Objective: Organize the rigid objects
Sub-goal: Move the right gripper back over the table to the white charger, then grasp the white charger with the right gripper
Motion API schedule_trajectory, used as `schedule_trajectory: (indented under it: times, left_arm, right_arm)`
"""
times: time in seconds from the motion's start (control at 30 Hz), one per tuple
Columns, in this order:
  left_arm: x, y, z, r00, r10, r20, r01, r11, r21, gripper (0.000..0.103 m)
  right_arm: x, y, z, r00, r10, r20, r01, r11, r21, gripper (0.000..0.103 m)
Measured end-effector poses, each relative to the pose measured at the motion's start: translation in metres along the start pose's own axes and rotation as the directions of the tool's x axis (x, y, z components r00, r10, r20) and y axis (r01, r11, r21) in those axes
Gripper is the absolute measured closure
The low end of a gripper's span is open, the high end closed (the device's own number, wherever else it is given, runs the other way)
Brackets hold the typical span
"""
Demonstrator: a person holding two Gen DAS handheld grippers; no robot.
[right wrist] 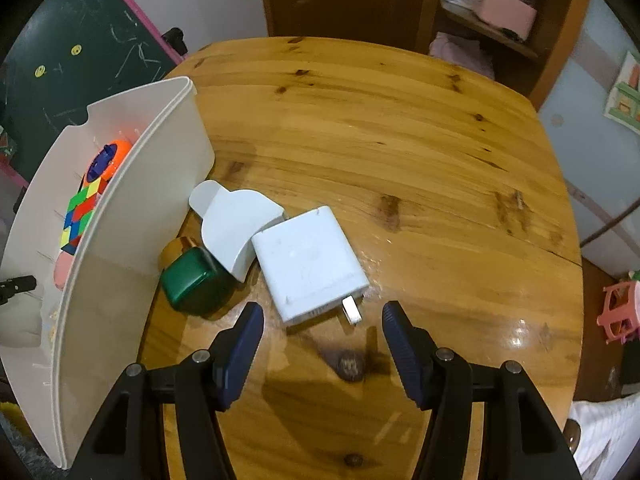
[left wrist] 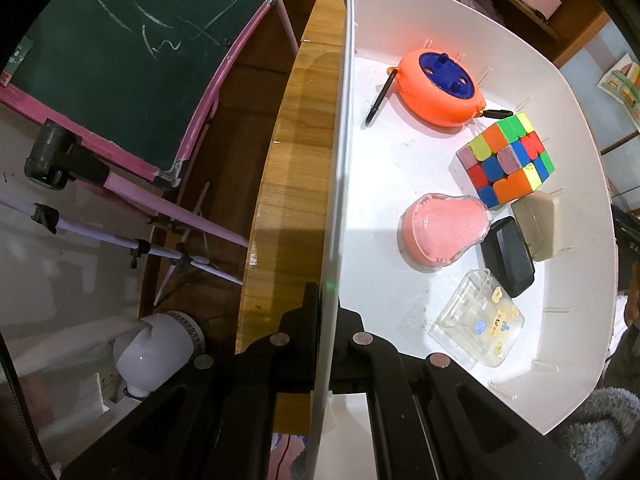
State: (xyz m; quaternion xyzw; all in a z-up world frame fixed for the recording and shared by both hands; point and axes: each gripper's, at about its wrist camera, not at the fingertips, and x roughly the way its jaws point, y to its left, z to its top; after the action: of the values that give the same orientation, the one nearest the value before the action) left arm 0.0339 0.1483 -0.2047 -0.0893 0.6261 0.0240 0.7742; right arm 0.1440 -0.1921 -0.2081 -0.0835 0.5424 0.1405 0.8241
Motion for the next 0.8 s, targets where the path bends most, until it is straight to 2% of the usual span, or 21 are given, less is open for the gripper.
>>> schedule_trajectory:
  times: [0.5,0.8]
  left_arm:
    - [-0.002,-0.002,-0.001,1.000,0.011,-0.004,-0.011,1.000,-0.005,0.101]
    - [-0.003,-0.002,-0.002,1.000,0.010,-0.004,-0.010,1.000,-0.004,0.101]
  right_arm:
    - [0.029,-0.001,0.016,0.999,0.040,-0.034,-0.042,0.997,-0.057,0.039]
    - [0.035,0.005,0.017,0.999,0.013,-0.031,-0.016,0.997,-0.076,0.038]
